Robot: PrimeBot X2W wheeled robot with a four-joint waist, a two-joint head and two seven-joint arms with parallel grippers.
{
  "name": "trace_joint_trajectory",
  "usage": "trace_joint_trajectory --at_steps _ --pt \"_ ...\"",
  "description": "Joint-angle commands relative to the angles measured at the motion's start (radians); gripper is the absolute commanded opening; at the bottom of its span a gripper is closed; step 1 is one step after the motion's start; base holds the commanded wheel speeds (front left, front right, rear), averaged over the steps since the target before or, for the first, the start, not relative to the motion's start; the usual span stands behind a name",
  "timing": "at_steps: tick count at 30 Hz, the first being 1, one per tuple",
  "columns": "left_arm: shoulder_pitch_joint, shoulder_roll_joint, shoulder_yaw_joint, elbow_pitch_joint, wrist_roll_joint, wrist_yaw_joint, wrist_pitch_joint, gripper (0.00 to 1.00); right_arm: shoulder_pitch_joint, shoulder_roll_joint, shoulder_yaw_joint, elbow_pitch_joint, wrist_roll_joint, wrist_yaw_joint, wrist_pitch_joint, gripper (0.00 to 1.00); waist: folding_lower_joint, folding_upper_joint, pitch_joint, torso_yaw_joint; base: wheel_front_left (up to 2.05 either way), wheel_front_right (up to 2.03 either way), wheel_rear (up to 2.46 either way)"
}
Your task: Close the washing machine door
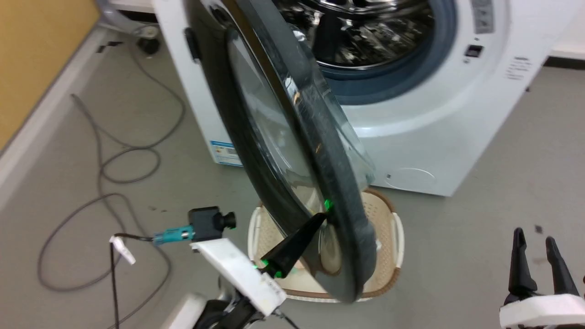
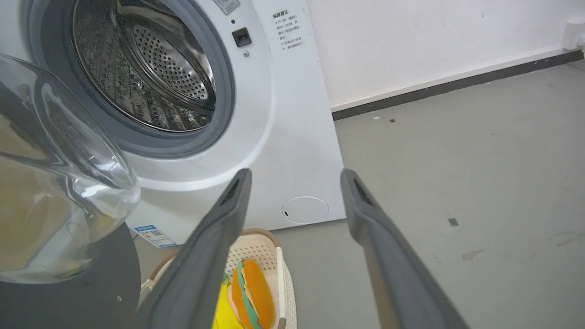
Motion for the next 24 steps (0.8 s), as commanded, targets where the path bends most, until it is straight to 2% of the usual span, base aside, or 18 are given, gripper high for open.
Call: trace_joint_trajectory --at_steps 1,14,23,24 --pt "-0.021 -0.001 -0.013 0.006 0.003 -0.005 -0.009 0.0 -0.018 0.0 0.002 -0.004 -0.004 0.001 -0.005 1.0 0.0 0.0 0.011 -0.027 0.0 0.0 0.0" --pt "-0.234 -0.025 -0.222 0.201 -0.055 -0.005 -0.225 0.0 -0.04 0.0 0.025 -0.015 -0.003 0.001 -0.005 1.0 0.0 0.0 0.05 -0.159 0.0 0.0 0.0" --pt "-0.273 0.034 -0.326 0.253 -0.085 -0.005 -0.326 0.0 -0.02 0.0 0.057 -0.022 -0.001 0.001 -0.005 1.0 0.0 0.0 0.032 -0.173 0.0 0.0 0.0" --pt "-0.276 0.043 -0.333 0.265 -0.074 -0.005 -0.349 0.04 -0.018 0.0 0.059 -0.024 -0.003 0.001 -0.005 1.0 0.0 0.0 0.028 -0.169 0.0 0.0 0.0"
